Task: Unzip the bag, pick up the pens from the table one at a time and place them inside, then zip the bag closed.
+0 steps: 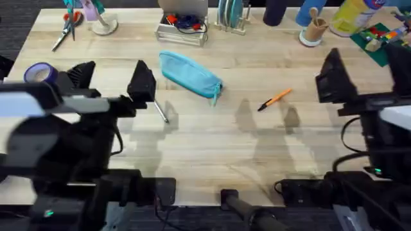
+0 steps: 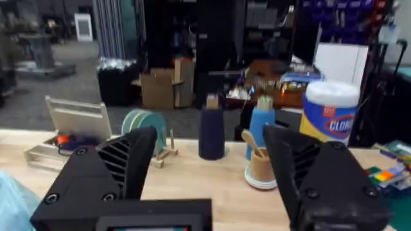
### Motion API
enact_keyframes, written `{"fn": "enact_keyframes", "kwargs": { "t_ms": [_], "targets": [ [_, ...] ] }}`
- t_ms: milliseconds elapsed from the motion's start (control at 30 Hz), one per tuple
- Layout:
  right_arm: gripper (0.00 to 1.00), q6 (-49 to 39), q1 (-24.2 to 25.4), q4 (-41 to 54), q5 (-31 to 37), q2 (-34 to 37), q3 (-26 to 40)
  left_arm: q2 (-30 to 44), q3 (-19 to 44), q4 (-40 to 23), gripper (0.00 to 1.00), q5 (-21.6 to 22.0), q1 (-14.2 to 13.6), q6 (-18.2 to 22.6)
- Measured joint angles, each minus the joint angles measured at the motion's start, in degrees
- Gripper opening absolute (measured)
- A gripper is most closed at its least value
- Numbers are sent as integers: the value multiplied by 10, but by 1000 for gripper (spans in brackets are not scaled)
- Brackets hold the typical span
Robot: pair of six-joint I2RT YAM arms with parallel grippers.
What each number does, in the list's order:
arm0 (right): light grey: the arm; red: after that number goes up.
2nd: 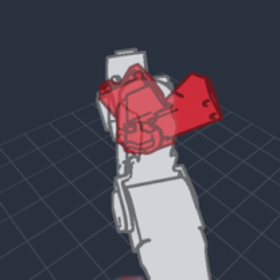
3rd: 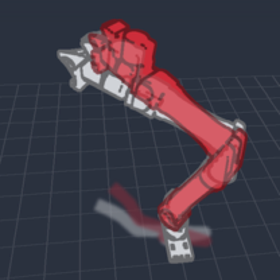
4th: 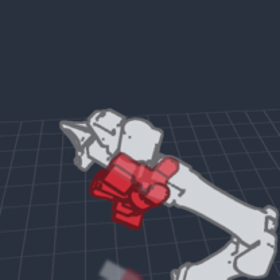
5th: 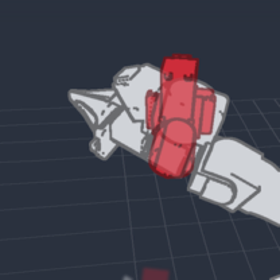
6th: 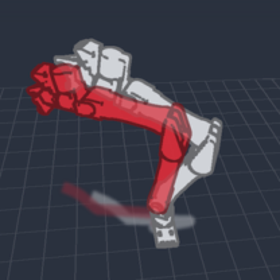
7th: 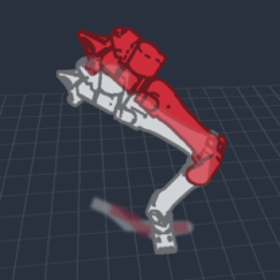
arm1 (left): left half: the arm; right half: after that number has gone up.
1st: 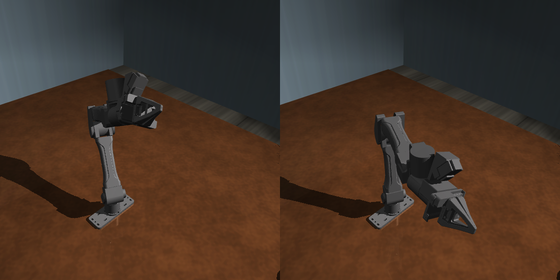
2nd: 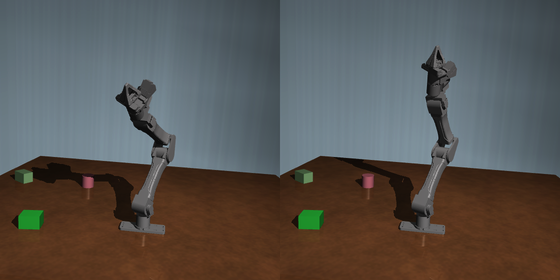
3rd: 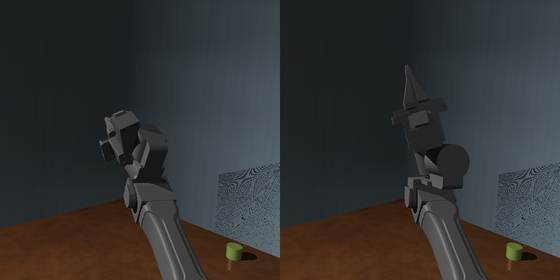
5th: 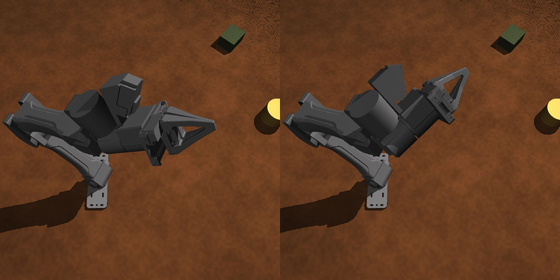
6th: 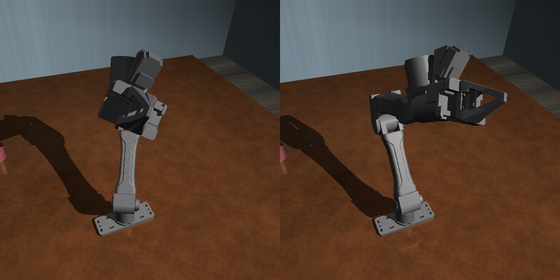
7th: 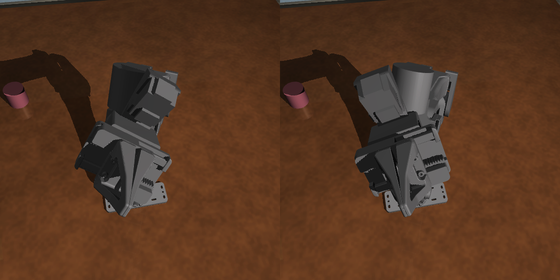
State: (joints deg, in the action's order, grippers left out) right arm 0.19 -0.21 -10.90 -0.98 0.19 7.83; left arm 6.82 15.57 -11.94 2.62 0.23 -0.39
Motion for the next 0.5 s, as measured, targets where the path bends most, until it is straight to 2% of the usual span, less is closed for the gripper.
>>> {"fn": "enact_keyframes", "kwargs": {
  "t_ms": [200, 500],
  "targets": [
    [996, 0, 0, 106, -2, 50, 82, 106, 114, -87, 992, 0, 0, 0],
    [997, 0, 0, 314, -6, 209, 268, 272, 269, -185, 993, 0, 0, 0]
  ]
}}
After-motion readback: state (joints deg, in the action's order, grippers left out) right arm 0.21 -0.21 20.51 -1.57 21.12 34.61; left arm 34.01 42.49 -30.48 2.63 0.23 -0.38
